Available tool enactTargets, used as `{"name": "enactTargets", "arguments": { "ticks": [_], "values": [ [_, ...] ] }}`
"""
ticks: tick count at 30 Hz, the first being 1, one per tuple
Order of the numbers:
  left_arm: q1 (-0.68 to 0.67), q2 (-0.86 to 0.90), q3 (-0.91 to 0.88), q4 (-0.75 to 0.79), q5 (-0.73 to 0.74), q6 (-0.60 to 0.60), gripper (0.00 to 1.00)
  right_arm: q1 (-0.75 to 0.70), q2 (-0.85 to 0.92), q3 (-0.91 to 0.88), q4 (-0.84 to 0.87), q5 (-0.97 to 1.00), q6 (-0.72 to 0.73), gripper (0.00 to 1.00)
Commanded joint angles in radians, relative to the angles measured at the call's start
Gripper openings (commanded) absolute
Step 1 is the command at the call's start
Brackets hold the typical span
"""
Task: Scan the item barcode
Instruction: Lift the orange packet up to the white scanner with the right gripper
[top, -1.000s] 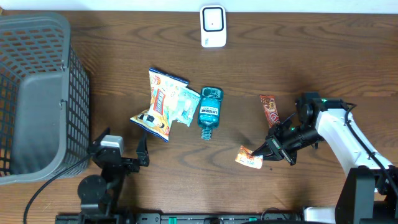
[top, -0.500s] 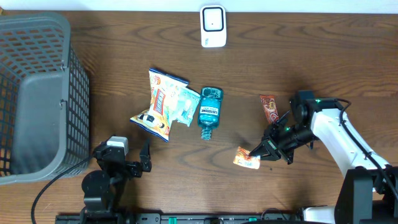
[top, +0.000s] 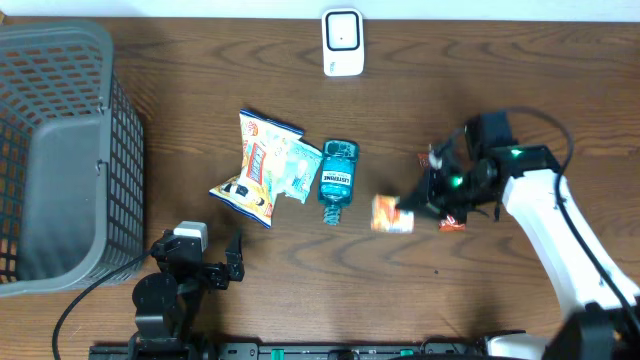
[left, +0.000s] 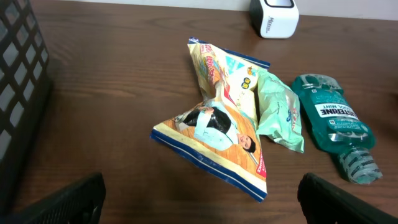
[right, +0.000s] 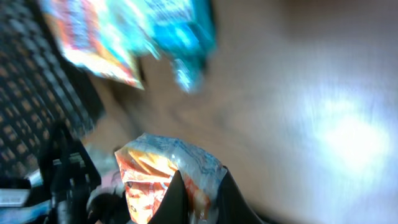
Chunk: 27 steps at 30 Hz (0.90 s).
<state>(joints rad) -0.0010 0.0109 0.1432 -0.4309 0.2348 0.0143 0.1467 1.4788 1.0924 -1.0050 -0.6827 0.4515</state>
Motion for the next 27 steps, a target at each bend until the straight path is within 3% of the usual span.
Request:
{"name": "enactTargets", "arguments": {
  "ticks": [1, 3, 5, 10, 12, 18, 24, 27],
  "values": [
    [0.003, 0.0, -0.013, -0.026, 0.008, -0.008, 0.99, 0.069, -0.098, 0.056, 0.159, 0.165, 0.004, 0.01],
    [0.003, 0.0, -0.013, -0.026, 0.008, -0.008, 0.98, 0.126, -0.123, 0.056, 0.318, 0.327, -0.003, 0.01],
    [0.003, 0.0, -0.013, -0.026, 0.008, -0.008, 0.99, 0.175, -0.125, 0.056, 0.434, 0.432, -0.103, 0.01],
    [0.003, 0.0, -0.013, -0.026, 0.008, -0.008, 0.99, 0.262, -0.081, 0.051, 0.708, 0.473, -0.444, 0.01],
    [0.003, 0.0, -0.013, -0.026, 0.008, -0.008, 0.98, 0.279, -0.042, 0.045, 0.826, 0.512, -0.501, 0.01],
    [0.003, 0.0, -0.013, -0.026, 0.008, -0.008, 0.99, 0.283, 0.183, 0.045, 1.222, 0.761, -0.5, 0.01],
    [0.003, 0.0, -0.013, -0.026, 0.008, -0.008, 0.99, 0.278, 0.44, 0.054, 1.728, 0.79, -0.436, 0.01],
    [0.003, 0.0, -0.013, -0.026, 0.008, -0.008, 0.99, 0.267, 0.587, 0.141, 1.833, 0.827, -0.373, 0.01]
  ]
}}
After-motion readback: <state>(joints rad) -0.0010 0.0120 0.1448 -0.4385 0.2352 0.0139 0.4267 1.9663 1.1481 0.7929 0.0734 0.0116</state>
